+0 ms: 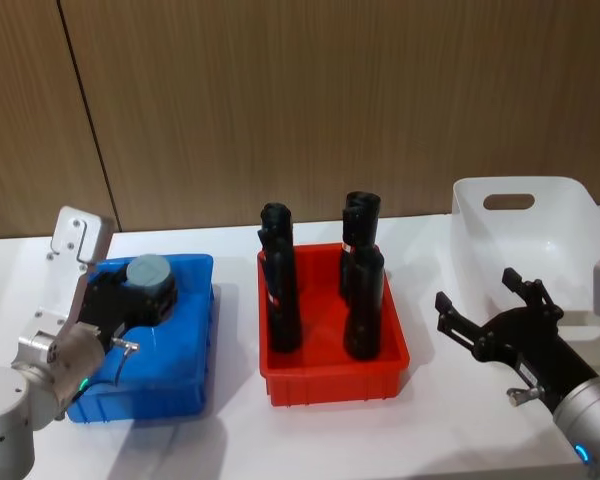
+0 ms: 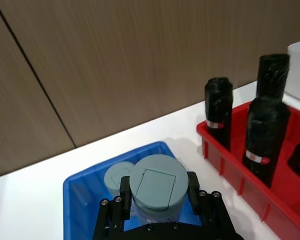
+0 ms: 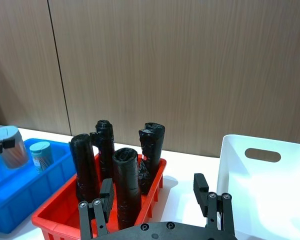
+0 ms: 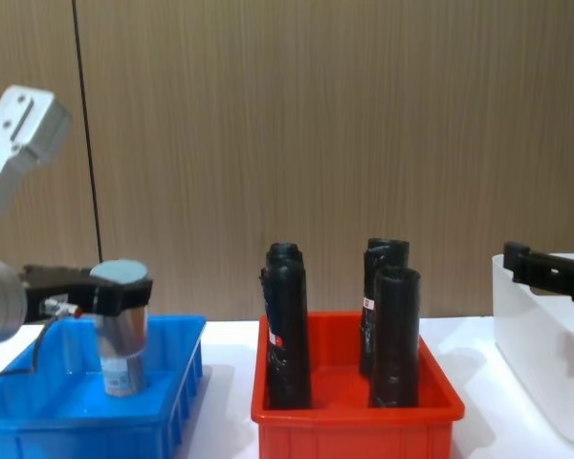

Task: Pick the cotton swabs from the blue box and place them into the white box.

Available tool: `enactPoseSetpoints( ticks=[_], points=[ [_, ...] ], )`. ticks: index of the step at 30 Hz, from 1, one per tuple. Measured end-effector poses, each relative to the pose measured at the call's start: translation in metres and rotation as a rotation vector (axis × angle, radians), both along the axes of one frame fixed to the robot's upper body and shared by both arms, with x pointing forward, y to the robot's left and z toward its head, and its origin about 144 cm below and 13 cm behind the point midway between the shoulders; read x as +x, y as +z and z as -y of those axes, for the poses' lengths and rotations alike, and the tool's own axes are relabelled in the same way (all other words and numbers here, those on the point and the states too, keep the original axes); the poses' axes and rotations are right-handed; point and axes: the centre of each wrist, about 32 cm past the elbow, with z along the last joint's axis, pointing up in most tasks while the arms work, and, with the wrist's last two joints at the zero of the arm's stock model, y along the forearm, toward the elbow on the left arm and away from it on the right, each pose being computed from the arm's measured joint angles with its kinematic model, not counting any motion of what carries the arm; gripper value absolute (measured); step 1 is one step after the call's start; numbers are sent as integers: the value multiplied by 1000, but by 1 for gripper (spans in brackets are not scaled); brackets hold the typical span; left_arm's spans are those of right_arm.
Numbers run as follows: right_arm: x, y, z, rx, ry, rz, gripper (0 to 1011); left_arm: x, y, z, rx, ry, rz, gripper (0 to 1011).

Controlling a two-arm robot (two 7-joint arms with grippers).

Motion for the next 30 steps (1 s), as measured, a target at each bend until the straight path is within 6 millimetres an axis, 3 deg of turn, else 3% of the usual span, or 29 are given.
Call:
enactPoseSetpoints(
  ticks=[16, 30],
  points=[
    [0, 0, 0, 0, 0, 0, 1002, 0, 31, 12, -44, -195, 40, 664],
    [0, 0, 0, 0, 0, 0, 1002, 18, 59, 28, -63, -413, -5, 664]
  ],
)
